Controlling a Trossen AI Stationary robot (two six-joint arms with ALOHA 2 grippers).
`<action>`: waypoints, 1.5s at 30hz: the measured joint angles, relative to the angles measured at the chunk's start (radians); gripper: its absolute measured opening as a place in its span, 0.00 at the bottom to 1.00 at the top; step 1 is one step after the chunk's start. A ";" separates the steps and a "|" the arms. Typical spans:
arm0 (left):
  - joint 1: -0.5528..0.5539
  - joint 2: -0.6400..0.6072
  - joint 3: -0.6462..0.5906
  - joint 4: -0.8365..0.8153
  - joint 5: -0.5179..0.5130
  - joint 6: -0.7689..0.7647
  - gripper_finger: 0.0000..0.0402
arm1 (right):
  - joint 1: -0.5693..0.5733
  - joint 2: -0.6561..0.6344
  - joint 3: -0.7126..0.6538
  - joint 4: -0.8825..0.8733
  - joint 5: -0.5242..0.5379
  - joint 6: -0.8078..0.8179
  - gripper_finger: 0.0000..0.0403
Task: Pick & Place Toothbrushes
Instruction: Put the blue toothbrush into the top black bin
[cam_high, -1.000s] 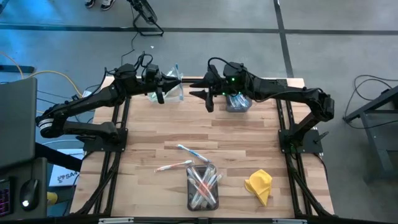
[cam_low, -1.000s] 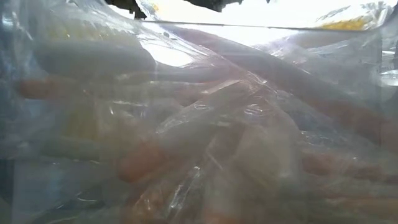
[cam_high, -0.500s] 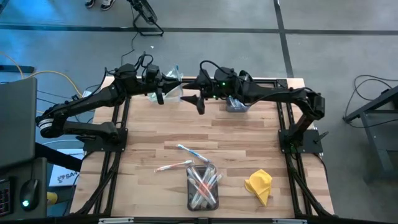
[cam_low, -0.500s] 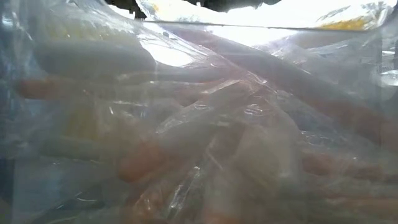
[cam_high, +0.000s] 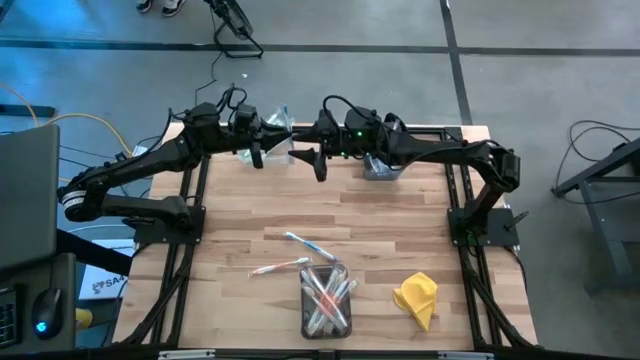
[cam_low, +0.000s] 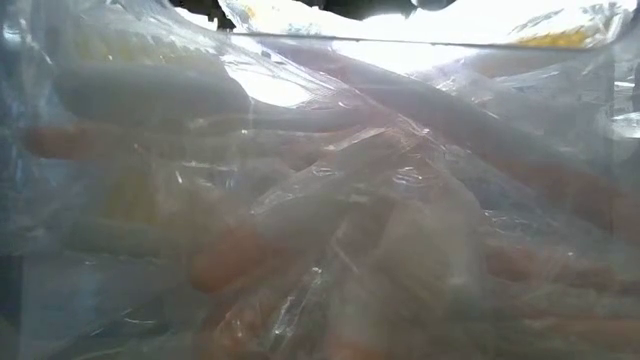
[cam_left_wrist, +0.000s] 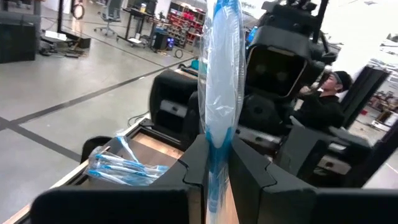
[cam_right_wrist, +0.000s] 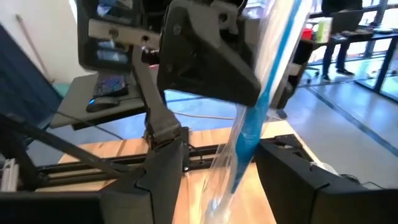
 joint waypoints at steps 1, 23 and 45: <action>0.000 0.000 0.000 0.001 0.006 0.000 0.09 | 0.000 0.004 0.000 0.003 -0.011 0.000 0.48; 0.000 0.000 0.000 -0.001 0.016 0.008 0.09 | 0.000 0.022 -0.002 0.036 0.023 0.001 0.11; 0.000 -0.001 0.000 -0.025 0.003 -0.003 0.30 | 0.000 0.022 -0.002 0.036 0.014 -0.007 0.08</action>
